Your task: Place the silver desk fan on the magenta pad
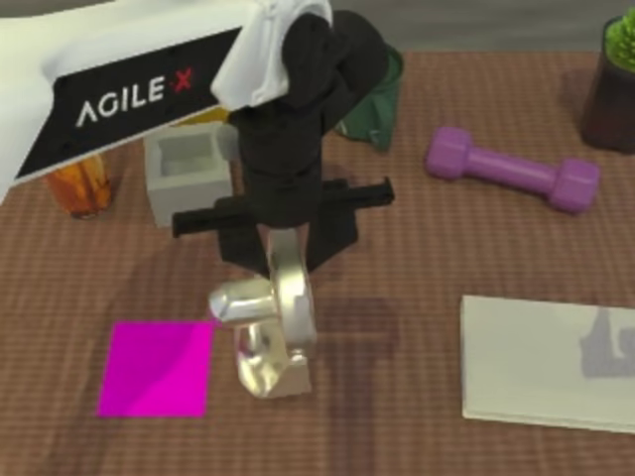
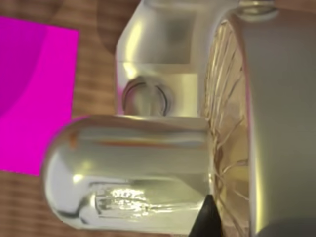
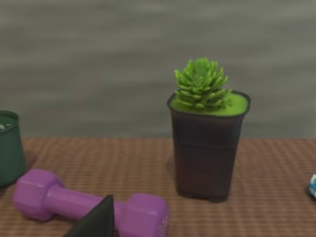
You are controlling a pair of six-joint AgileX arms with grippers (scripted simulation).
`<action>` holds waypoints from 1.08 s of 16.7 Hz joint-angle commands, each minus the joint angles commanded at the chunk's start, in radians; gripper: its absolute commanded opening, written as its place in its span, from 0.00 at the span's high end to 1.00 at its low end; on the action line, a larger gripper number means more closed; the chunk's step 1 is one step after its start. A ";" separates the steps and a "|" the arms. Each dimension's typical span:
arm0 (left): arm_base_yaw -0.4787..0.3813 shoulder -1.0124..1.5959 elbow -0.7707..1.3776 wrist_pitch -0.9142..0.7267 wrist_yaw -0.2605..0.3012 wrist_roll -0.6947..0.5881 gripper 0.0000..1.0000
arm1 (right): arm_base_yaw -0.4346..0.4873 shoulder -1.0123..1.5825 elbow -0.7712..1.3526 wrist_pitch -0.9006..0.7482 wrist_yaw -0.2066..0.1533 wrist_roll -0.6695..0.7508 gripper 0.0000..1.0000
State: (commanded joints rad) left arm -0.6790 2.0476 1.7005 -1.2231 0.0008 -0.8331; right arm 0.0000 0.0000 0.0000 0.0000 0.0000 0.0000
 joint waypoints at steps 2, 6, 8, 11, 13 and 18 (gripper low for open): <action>0.000 0.000 0.000 0.000 0.000 0.000 0.98 | 0.000 0.000 0.000 0.000 0.000 0.000 0.00; 0.000 0.000 0.000 0.000 0.000 0.000 1.00 | 0.000 0.000 0.000 0.000 0.000 0.000 0.00; 0.000 0.000 0.000 0.000 0.000 0.000 1.00 | 0.000 0.000 0.000 0.000 0.000 0.000 0.00; 0.001 -0.001 0.000 0.000 0.000 0.001 1.00 | 0.000 0.000 0.000 0.000 0.000 0.000 0.00; 0.001 0.001 0.018 -0.018 0.000 0.002 1.00 | 0.000 0.000 0.000 0.000 0.000 0.000 0.00; 0.016 0.000 0.172 -0.174 0.000 -0.001 1.00 | 0.000 0.000 0.000 0.000 0.000 0.000 0.00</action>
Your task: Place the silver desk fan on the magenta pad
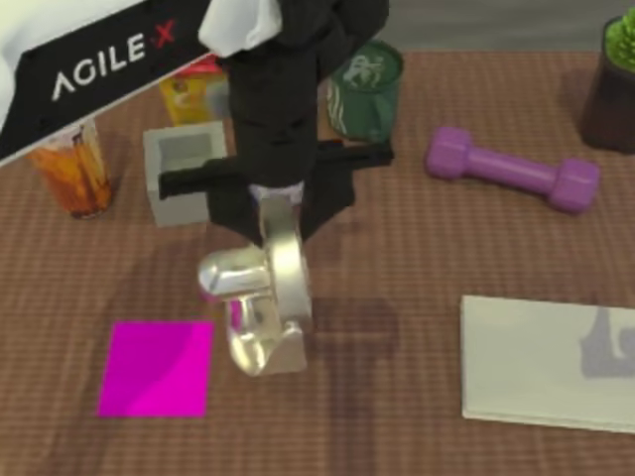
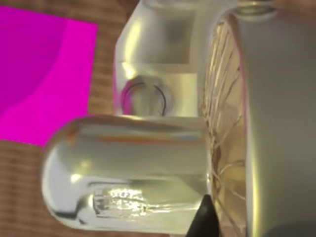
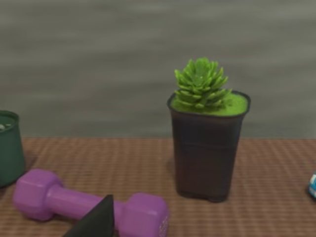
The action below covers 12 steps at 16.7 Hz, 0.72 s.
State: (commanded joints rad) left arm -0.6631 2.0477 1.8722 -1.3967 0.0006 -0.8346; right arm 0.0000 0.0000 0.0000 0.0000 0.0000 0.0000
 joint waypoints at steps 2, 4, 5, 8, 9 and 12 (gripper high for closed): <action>0.003 -0.003 0.024 -0.024 0.000 0.001 1.00 | 0.000 0.000 0.000 0.000 0.000 0.000 0.00; 0.003 -0.003 0.024 -0.024 0.000 0.001 1.00 | 0.000 0.000 0.000 0.000 0.000 0.000 0.00; -0.002 -0.001 0.022 -0.021 0.000 0.002 1.00 | 0.000 0.000 0.000 0.000 0.000 0.000 0.00; 0.001 -0.007 0.011 -0.023 0.000 0.034 1.00 | 0.000 0.000 0.000 0.000 0.000 0.000 0.00; 0.004 -0.013 0.001 -0.024 0.000 0.065 1.00 | 0.000 0.000 0.000 0.000 0.000 0.000 0.00; 0.021 -0.044 -0.043 -0.027 -0.001 0.223 1.00 | 0.000 0.000 0.000 0.000 0.000 0.000 0.00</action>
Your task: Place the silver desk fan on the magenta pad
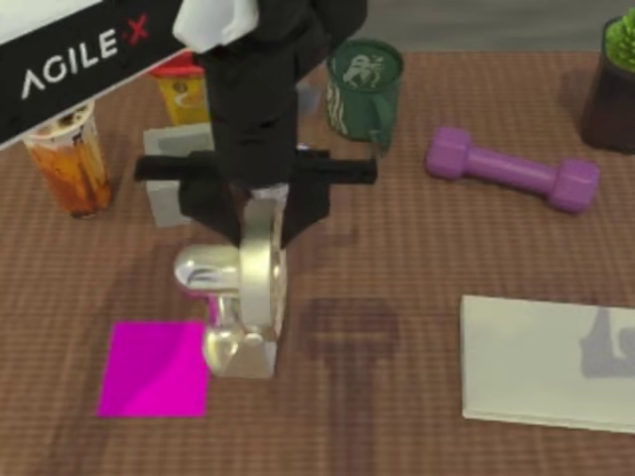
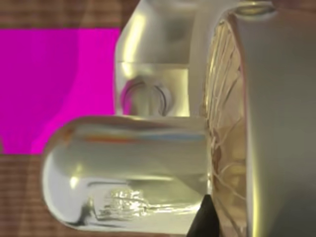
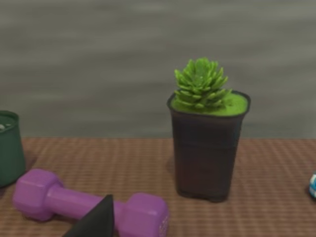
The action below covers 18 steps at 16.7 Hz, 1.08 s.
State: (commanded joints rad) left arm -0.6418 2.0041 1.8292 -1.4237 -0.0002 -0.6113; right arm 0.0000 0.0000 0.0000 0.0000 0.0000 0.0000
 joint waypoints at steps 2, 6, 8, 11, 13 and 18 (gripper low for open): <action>0.016 -0.031 -0.039 0.000 0.000 0.157 1.00 | 0.000 0.000 0.000 0.000 0.000 0.000 0.00; 0.057 -0.112 -0.135 0.004 -0.002 0.556 1.00 | 0.000 0.000 0.000 0.000 0.000 0.000 0.00; 0.080 -0.161 -0.192 0.010 -0.002 0.776 1.00 | 0.000 0.000 0.000 0.000 0.000 0.000 0.00; 0.118 -0.241 -0.283 0.023 -0.004 1.100 1.00 | 0.000 0.000 0.000 0.000 0.000 0.000 0.00; 0.142 -0.295 -0.343 0.034 -0.004 1.295 1.00 | 0.000 0.000 0.000 0.000 0.000 0.000 0.00; 0.189 -0.409 -0.453 0.065 -0.003 1.636 1.00 | 0.000 0.000 0.000 0.000 0.000 0.000 0.00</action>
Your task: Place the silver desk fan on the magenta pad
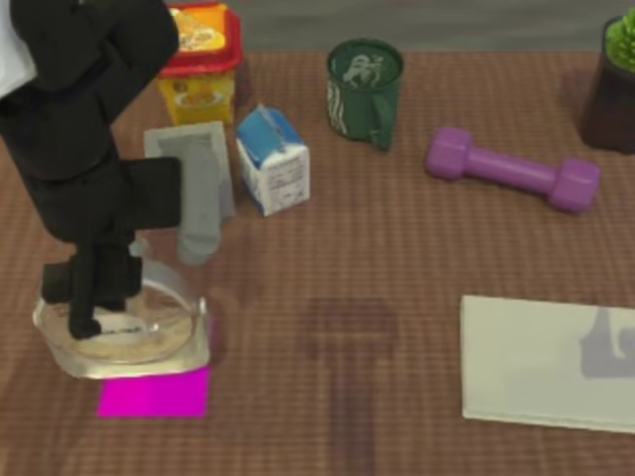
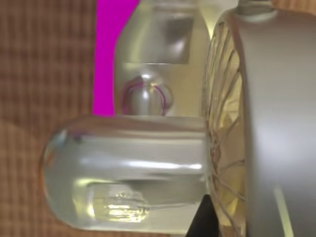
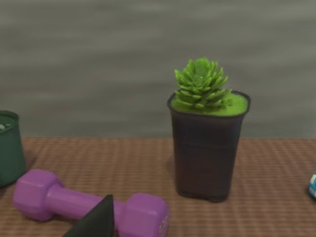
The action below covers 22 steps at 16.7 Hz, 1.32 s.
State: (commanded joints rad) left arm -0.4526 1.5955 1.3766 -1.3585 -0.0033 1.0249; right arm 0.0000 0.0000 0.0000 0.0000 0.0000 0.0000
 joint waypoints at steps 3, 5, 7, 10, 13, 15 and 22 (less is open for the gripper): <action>0.013 -0.033 -0.027 0.011 0.001 0.079 1.00 | 0.000 0.000 0.000 0.000 0.000 0.000 0.00; 0.014 -0.036 -0.029 0.012 0.001 0.085 1.00 | 0.000 0.000 0.000 0.000 0.000 0.000 0.00; 0.014 -0.036 -0.029 0.012 0.001 0.085 1.00 | 0.000 0.000 0.000 0.000 0.000 0.000 0.00; 0.010 -0.031 -0.045 0.029 0.000 0.087 1.00 | 0.000 0.000 0.000 0.000 0.000 0.000 0.00; 0.020 -0.023 -0.119 0.118 0.001 0.091 1.00 | 0.000 0.000 0.000 0.000 0.000 0.000 0.00; 0.024 -0.019 -0.148 0.148 0.001 0.095 1.00 | 0.000 0.000 0.000 0.000 0.000 0.000 0.00; 0.024 -0.018 -0.149 0.149 0.001 0.095 0.70 | 0.000 0.000 0.000 0.000 0.000 0.000 0.00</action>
State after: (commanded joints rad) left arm -0.4289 1.5773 1.2273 -1.2092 -0.0023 1.1198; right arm 0.0000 0.0000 0.0000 0.0000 0.0000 0.0000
